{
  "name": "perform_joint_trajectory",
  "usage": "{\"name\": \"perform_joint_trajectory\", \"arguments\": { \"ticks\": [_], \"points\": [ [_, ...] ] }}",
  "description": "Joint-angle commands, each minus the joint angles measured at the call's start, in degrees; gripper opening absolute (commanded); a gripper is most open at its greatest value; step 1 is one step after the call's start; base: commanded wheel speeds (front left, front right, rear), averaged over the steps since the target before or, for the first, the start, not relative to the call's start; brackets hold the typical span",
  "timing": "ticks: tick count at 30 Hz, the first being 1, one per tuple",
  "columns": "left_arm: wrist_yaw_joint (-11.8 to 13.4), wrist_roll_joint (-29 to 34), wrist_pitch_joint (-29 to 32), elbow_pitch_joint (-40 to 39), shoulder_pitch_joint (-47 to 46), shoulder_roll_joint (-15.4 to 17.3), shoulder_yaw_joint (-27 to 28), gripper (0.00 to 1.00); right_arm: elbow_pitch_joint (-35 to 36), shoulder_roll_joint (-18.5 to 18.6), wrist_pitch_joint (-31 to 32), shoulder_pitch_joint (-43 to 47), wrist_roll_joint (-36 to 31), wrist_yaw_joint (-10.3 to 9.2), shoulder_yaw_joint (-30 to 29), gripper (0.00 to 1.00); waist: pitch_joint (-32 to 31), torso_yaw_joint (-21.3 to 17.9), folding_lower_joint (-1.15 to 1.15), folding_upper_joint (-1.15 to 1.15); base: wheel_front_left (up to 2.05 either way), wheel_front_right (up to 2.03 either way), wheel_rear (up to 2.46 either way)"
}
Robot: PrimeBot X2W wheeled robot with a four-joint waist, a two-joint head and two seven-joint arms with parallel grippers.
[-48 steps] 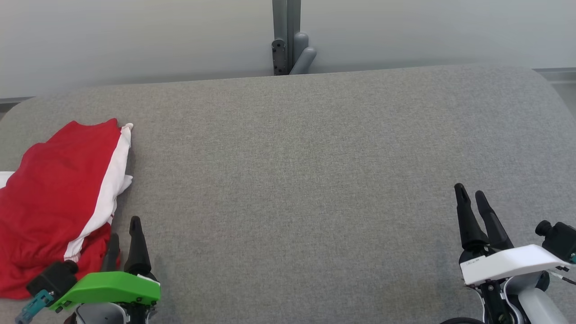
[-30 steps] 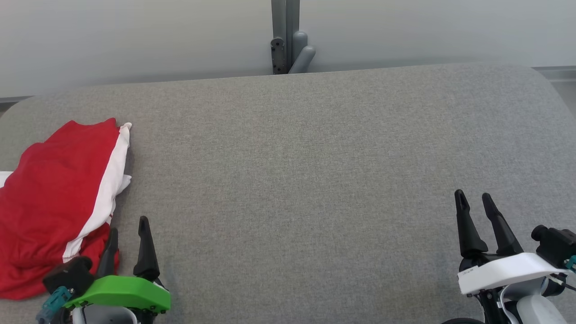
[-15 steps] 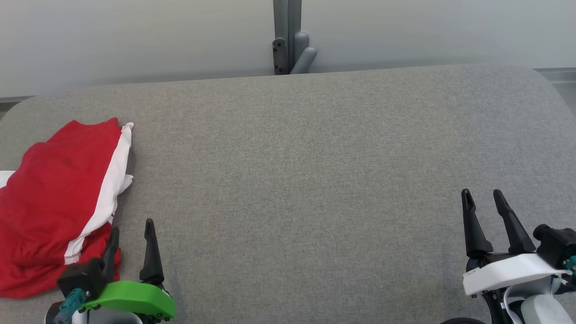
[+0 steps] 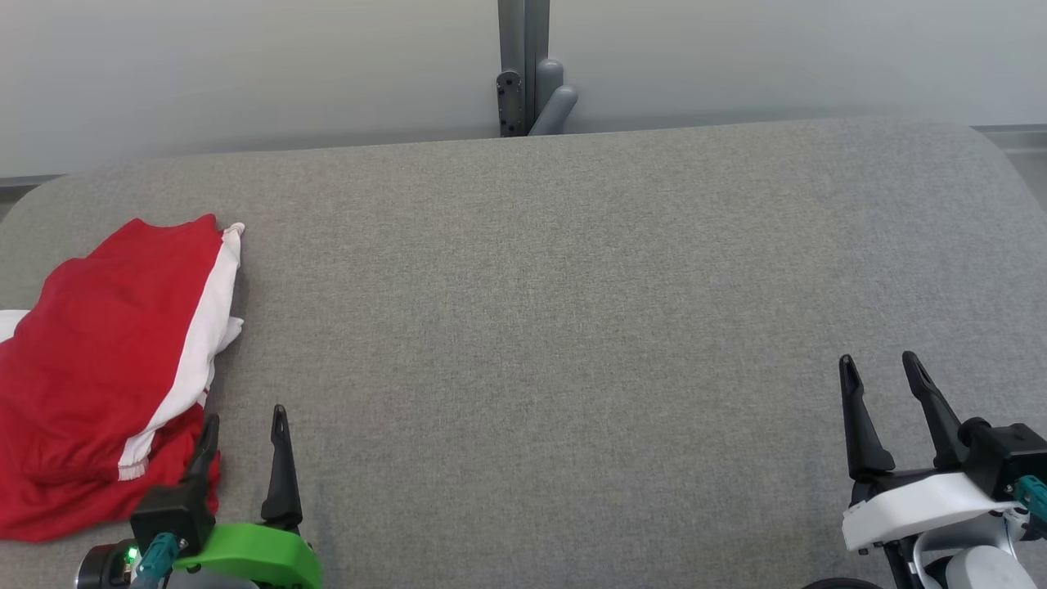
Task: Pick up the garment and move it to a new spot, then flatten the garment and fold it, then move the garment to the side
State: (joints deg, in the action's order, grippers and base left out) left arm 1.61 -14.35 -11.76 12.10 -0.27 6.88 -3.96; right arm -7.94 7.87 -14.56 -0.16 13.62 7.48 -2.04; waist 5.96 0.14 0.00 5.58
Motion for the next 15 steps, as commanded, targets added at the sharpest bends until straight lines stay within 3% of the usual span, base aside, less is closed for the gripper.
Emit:
{"name": "perform_joint_trajectory", "arguments": {
  "ticks": [1, 15],
  "points": [
    [0.3, 1.4, -0.6, -0.1, 0.7, 0.7, -0.2, 1.00, 0.5, -0.2, -0.4, 0.9, -1.8, 0.02, -0.6, 1.00, 0.0, 0.0, 0.00, 0.00, 0.00, 0.00, 0.00],
    [0.4, 7.3, -2.1, -0.3, 1.4, 0.5, 0.2, 1.00, 0.4, -1.4, -0.5, 1.8, -9.7, 0.01, -2.8, 1.00, 0.1, -0.1, 0.00, 0.00, 0.00, 0.00, 0.00]
  ]
}}
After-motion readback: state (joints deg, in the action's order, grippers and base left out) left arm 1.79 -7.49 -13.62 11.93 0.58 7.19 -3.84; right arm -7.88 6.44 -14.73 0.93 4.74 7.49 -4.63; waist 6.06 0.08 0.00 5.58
